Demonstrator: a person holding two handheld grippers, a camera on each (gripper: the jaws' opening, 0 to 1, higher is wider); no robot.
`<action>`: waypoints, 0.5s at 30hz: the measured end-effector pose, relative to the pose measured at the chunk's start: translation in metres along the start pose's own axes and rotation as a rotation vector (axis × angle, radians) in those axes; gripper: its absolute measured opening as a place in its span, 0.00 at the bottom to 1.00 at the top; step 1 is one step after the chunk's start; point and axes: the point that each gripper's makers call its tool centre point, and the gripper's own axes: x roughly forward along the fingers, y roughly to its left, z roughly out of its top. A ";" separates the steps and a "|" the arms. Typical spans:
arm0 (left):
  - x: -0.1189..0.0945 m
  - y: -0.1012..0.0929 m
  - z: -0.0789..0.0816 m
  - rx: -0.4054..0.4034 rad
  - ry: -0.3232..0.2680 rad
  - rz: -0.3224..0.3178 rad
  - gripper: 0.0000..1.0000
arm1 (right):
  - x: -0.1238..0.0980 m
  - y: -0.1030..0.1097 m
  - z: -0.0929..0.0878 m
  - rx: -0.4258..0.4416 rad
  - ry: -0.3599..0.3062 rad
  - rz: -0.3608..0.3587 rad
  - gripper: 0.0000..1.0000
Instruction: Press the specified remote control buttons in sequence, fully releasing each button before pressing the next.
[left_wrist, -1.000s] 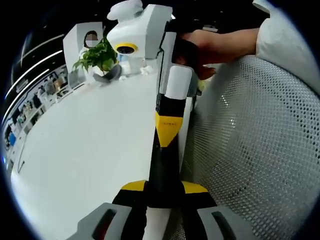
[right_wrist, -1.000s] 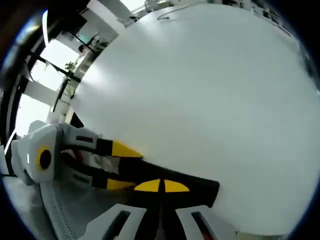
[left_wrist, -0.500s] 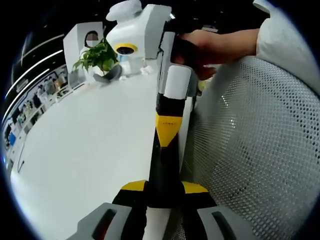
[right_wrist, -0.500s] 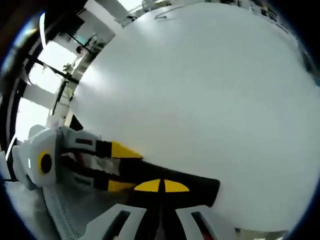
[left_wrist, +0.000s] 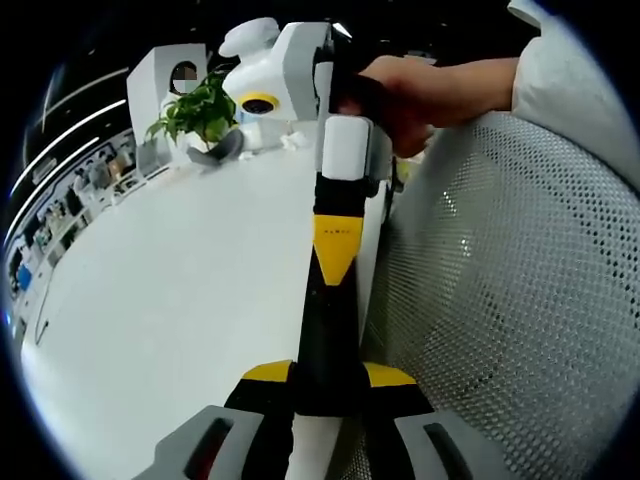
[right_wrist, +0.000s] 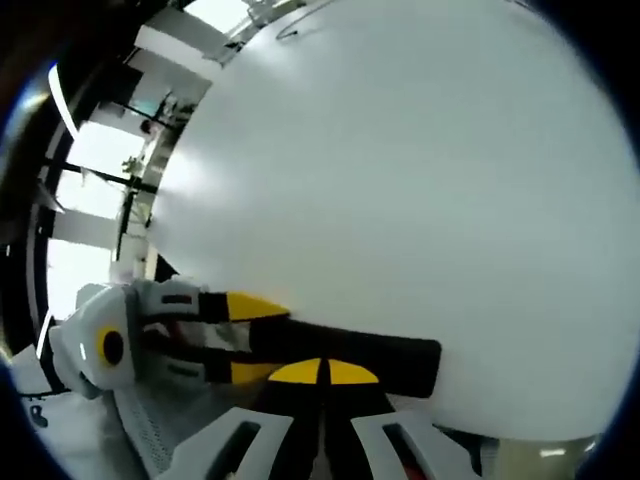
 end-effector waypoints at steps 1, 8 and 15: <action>0.000 0.000 0.000 -0.001 0.000 0.000 0.24 | 0.001 0.001 -0.001 0.002 0.009 0.005 0.00; 0.000 0.000 0.000 -0.002 -0.001 0.000 0.24 | 0.008 0.000 -0.010 -0.040 0.064 -0.030 0.00; 0.000 0.000 0.000 -0.004 -0.002 0.000 0.25 | 0.008 -0.002 -0.009 -0.040 0.062 -0.033 0.00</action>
